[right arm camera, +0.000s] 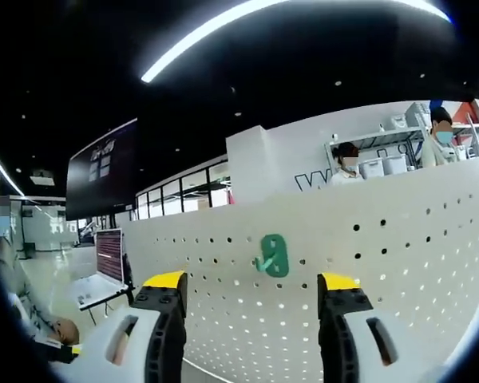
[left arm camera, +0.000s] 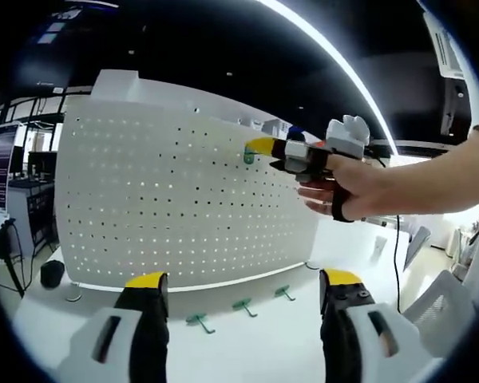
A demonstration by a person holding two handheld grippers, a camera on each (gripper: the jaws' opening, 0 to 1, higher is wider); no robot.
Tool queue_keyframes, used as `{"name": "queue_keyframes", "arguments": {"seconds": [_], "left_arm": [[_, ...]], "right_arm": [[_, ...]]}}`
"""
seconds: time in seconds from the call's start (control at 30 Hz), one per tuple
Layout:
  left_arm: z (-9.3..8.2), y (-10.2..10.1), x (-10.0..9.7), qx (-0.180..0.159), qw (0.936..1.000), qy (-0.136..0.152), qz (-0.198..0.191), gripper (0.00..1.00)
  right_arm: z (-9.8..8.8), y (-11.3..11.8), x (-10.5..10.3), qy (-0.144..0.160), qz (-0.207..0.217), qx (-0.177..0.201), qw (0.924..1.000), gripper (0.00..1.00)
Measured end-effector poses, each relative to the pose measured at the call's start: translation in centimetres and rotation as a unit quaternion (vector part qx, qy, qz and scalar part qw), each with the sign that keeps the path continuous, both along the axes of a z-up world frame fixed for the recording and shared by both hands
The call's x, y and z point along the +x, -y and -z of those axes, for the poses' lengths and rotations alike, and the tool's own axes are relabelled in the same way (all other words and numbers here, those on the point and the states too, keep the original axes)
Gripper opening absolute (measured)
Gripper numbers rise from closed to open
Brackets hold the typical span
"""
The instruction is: Insert the hook assembly into the mounting plate slot until the hook locks in place.
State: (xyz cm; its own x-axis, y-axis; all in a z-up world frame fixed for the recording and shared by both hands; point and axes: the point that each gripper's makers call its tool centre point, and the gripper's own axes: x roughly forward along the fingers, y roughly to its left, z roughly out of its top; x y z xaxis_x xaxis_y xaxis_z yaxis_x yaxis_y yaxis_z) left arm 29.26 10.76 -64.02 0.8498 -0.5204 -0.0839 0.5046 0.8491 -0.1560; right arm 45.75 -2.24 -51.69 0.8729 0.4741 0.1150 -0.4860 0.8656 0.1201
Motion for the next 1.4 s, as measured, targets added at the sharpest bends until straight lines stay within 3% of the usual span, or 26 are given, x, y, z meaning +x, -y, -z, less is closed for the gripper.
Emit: {"name": "queue_keyframes", "arguments": {"seconds": [0.27,1.4], "left_arm": [[-0.2,0.4,-0.1,-0.003,0.9999,0.003,0.009,0.81],[-1.1,0.8,-0.7,-0.004,0.9997,0.007,0.022,0.81]], "right_arm": [[2.0,0.7,-2.7,0.006,-0.031,-0.047,0.9984,0.63],[7.9,6.6,-10.6,-0.014,-0.045,-0.072,0.9963,0.68]]}}
